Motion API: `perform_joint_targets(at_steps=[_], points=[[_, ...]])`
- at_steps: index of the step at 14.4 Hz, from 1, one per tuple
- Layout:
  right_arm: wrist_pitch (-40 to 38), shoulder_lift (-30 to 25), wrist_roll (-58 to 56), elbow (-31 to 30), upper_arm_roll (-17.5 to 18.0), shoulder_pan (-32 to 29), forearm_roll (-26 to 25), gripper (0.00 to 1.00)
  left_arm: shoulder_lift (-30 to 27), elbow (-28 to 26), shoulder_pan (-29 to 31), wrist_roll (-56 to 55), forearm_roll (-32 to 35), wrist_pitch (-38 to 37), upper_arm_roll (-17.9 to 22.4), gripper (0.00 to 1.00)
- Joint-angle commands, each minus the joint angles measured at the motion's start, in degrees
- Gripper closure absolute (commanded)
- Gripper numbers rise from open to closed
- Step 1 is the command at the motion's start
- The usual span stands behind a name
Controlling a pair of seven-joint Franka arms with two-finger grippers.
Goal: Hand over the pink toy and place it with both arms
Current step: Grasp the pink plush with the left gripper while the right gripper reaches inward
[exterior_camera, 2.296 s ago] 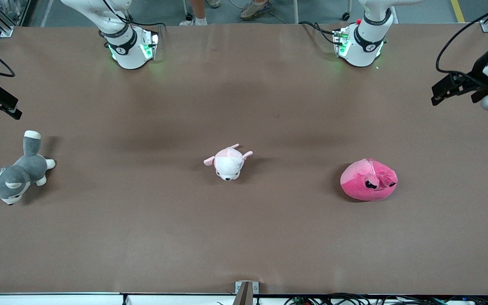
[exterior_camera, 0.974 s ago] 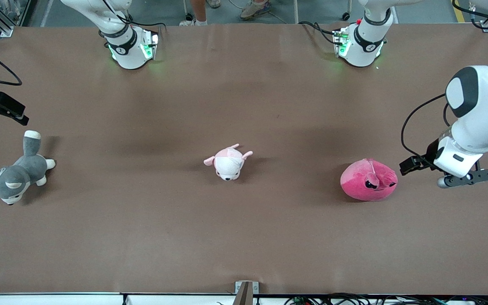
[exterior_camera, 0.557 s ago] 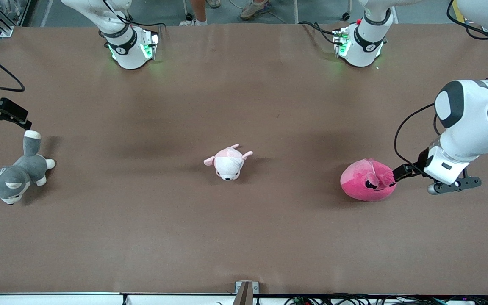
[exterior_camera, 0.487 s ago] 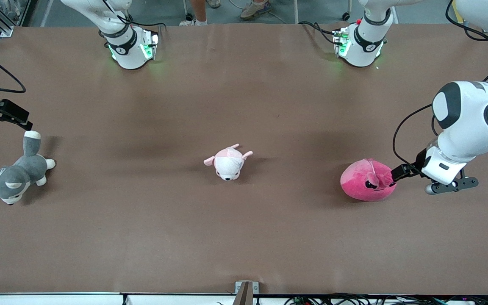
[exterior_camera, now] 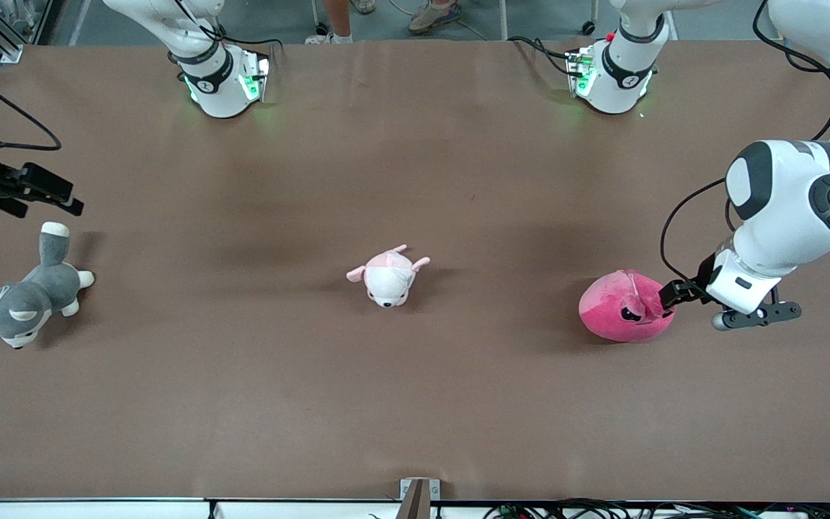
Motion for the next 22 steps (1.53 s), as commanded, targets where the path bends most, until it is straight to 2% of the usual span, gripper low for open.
perform_joint_targets(at_steps=[1,2,4,6,9,10,12,14,17,22], points=[[-0.66,-0.82,0.19,-0.33,-0.3,0.31,7.14,0.0,0.33,-0.41,0.01,-0.48,-0.29,0.97,-0.37,0.47],[-0.66,-0.73,0.19,-0.42,-0.22,0.31,9.43,0.0,0.41,-0.5,0.1,-0.48,-0.37,0.97,-0.72,0.54],[-1.18,-0.73,-0.33,-0.51,-0.13,2.06,11.12,0.02,0.5,-0.5,0.1,-0.48,-1.6,0.97,-0.99,0.6],[-1.28,-0.81,0.81,-0.42,-0.3,7.23,11.74,0.11,0.5,-0.41,-0.08,-0.56,-2.31,0.97,-1.07,0.76],[-1.62,-0.73,3.01,-0.42,-0.13,8.05,12.78,0.19,0.5,-0.23,-0.16,-0.56,-2.31,0.97,-1.08,0.96],[-3.02,-0.81,2.92,-0.51,-0.22,7.79,15.93,0.19,0.42,-0.06,-0.25,-0.56,-2.31,0.97,-1.08,0.99],[-7.33,-0.82,2.48,-0.42,-0.31,7.52,21.21,0.19,0.24,0.47,-0.25,-0.48,-2.22,0.97,-1.16,1.0],[-7.69,-0.82,2.48,-0.34,-0.22,7.96,22.37,0.19,-0.2,1.52,-0.08,-0.48,-2.31,0.44,-2.3,1.0],[-6.99,-0.64,2.48,-0.42,-0.22,10.41,28.59,0.19,-2.04,2.31,0.1,-0.48,-2.31,-1.14,-3.27,1.0],[-1.9,0.15,2.74,-0.69,-0.22,10.95,30.1,0.19,-5.2,8.54,0.1,-1.09,-2.4,-13.25,-5.11,1.0]])
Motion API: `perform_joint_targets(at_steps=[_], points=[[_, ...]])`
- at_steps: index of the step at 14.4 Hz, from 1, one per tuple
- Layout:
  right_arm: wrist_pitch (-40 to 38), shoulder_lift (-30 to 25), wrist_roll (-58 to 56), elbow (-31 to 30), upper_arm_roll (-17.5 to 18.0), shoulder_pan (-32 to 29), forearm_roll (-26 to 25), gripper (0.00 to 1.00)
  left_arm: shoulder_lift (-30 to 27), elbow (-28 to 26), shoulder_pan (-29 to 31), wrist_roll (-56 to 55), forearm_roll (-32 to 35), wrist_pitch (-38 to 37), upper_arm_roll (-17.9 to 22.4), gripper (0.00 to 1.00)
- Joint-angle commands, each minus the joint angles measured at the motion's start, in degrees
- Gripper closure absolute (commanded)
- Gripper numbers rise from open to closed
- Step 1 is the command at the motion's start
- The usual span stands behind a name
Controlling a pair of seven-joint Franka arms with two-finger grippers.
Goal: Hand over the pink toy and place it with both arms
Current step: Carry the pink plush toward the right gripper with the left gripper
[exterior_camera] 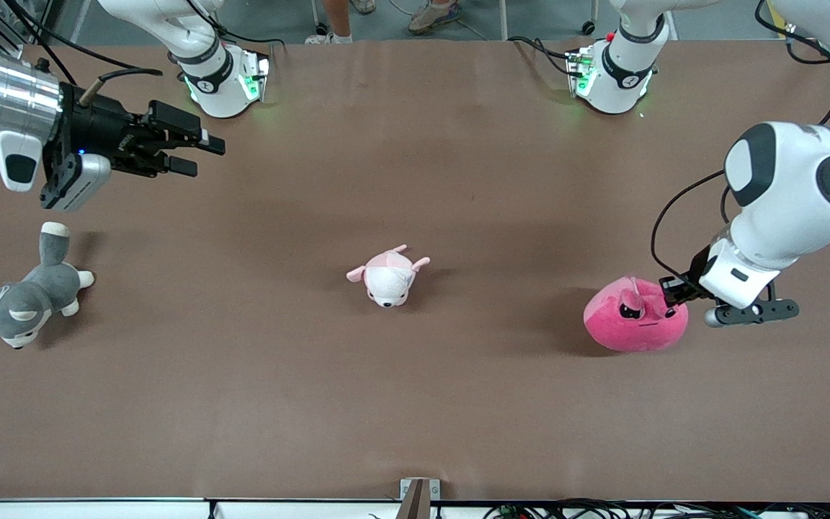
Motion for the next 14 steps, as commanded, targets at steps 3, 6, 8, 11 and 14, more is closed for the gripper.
perform_joint_targets(at_steps=[3,6,8,11,14], points=[[4.51,2.15,0.32,-0.94,-0.24,2.78,3.1,0.19,-3.68,7.42,0.13,-9.95,-1.26,-12.39,-6.25,0.99],[4.69,5.14,0.32,-0.85,-0.24,3.93,8.0,0.21,-3.42,12.35,-0.04,-24.88,-1.18,-15.32,-15.99,1.0],[5.56,6.64,0.23,-0.76,-0.24,3.93,10.66,0.21,-2.46,15.51,-0.83,-35.68,-1.18,-15.32,-21.28,1.0],[7.06,7.96,0.23,-0.76,-0.24,5.16,10.92,0.21,-1.84,16.84,-4.59,-49.15,-1.17,-15.32,-24.11,1.0],[8.73,9.28,0.41,-0.67,-0.24,7.53,11.19,0.22,0.78,20.26,-11.27,-61.09,-2.58,-14.97,-24.2,1.0]])
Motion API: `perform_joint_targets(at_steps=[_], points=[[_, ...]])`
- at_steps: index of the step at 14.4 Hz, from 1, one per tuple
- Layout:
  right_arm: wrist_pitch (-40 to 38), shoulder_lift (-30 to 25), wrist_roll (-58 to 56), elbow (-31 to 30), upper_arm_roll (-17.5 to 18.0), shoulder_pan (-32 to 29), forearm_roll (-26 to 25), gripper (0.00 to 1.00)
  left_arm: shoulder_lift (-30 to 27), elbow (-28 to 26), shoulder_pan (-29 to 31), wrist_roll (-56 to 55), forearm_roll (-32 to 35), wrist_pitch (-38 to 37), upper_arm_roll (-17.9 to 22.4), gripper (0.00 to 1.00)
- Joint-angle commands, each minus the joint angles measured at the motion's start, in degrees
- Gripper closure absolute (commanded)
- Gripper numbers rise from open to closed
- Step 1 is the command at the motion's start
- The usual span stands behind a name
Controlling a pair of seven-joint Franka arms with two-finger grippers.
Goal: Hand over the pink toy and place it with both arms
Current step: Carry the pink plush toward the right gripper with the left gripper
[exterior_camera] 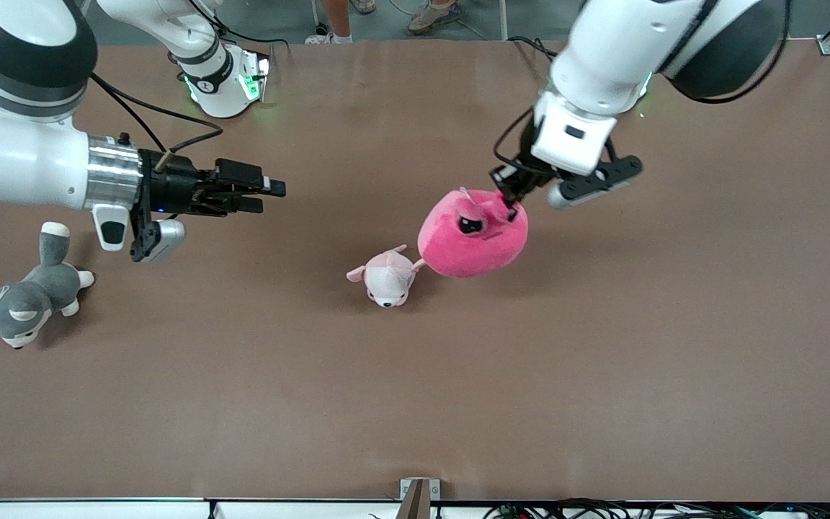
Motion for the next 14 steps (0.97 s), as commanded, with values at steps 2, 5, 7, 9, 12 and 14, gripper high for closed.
perform_joint_targets(at_steps=[2,5,7,9,12,14], points=[[2.18,0.49,0.36,-0.4,-0.31,3.4,2.39,0.22,5.7,7.69,-7.01,-12.21,-0.85,0.1,0.13,1.0],[4.37,0.49,0.27,-0.4,-0.39,5.77,1.87,0.22,6.5,8.41,-9.31,-18.99,-0.94,6.68,0.13,1.0],[4.82,0.67,0.18,-0.4,-0.39,7.09,1.78,0.22,7.73,9.19,-11.58,-20.41,-0.77,7.93,0.31,1.0],[4.73,0.76,0.18,-0.49,-0.39,7.71,1.78,0.22,8.87,10.86,-12.3,-22.94,-0.85,8.02,0.22,1.0],[4.64,0.67,0.09,-0.4,-0.39,7.89,1.69,0.22,10.02,12.53,-13.62,-26.03,-0.77,8.11,0.31,1.0],[4.73,0.75,-0.43,-0.4,-0.39,7.89,1.52,0.22,10.19,12.54,-13.53,-26.21,-0.77,8.28,0.4,1.0]])
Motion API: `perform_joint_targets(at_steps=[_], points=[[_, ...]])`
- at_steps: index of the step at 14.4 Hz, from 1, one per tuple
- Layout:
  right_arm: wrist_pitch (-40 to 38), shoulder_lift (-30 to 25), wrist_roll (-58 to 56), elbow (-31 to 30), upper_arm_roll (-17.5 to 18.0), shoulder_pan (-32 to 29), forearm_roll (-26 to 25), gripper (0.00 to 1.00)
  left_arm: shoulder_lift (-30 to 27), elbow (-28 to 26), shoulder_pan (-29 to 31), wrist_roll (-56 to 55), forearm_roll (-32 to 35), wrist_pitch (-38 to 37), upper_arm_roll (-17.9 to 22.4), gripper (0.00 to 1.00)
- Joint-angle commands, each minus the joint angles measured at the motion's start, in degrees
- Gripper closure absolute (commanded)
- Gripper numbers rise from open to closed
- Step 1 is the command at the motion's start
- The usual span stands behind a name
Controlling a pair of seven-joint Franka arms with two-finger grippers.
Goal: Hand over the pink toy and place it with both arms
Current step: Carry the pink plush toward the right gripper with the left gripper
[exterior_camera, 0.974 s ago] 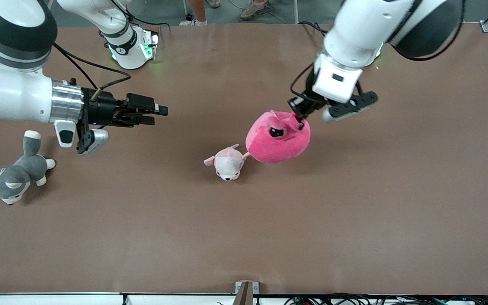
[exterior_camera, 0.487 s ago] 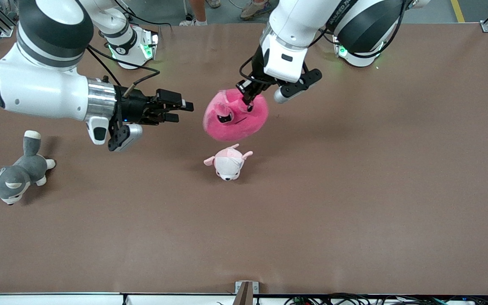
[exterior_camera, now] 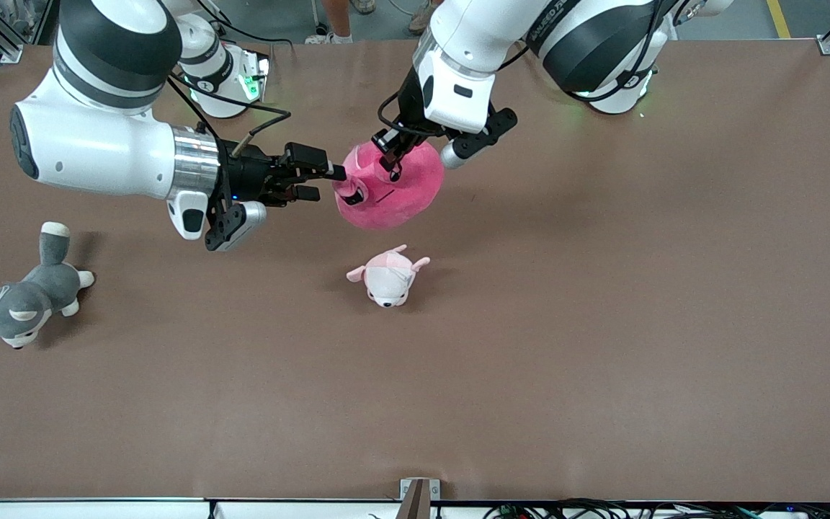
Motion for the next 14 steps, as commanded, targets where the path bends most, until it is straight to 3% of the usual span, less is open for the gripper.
perform_joint_targets(at_steps=[1,14], points=[[0.71,-0.12,-0.42,-0.41,-0.39,0.59,-0.27,0.22,1.15,2.36,-0.69,-0.9,-0.38,-0.1,0.35,1.0],[3.79,0.15,-0.33,-0.32,-0.39,3.32,-4.23,0.25,1.23,2.36,-0.69,-0.9,-0.29,0.69,0.35,1.0]])
